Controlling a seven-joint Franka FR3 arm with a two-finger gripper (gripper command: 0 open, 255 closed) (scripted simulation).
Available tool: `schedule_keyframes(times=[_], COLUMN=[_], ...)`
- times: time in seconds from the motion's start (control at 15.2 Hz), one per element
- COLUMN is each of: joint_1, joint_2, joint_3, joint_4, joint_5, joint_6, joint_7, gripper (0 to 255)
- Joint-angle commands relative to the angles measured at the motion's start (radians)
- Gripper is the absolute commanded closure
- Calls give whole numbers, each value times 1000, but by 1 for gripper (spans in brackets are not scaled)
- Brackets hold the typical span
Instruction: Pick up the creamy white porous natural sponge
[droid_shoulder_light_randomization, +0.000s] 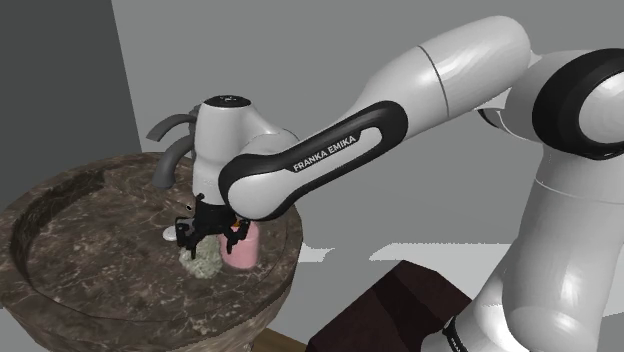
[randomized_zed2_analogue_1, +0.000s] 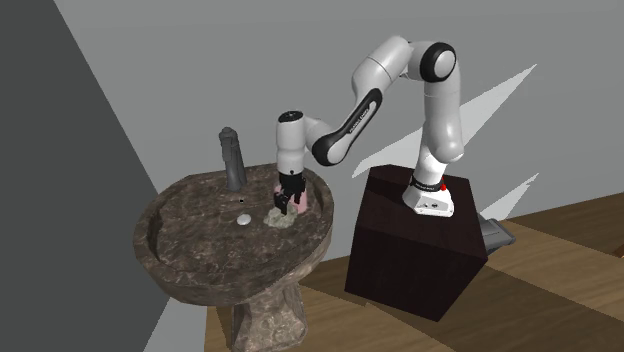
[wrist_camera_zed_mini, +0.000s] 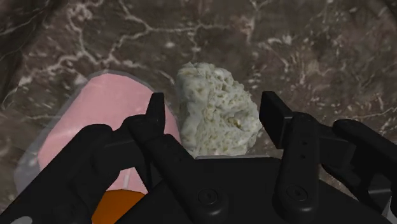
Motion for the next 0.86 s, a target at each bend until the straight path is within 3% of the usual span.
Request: schedule_keyframes(times=[0.0, 0.79], joint_1=[-12, -29], joint_2=[2, -74], joint_3=[-6, 14], joint_4=[-3, 47], joint_5=[7, 56], joint_6=[-19, -137], joint_7=[-9, -36], gripper=[255, 255])
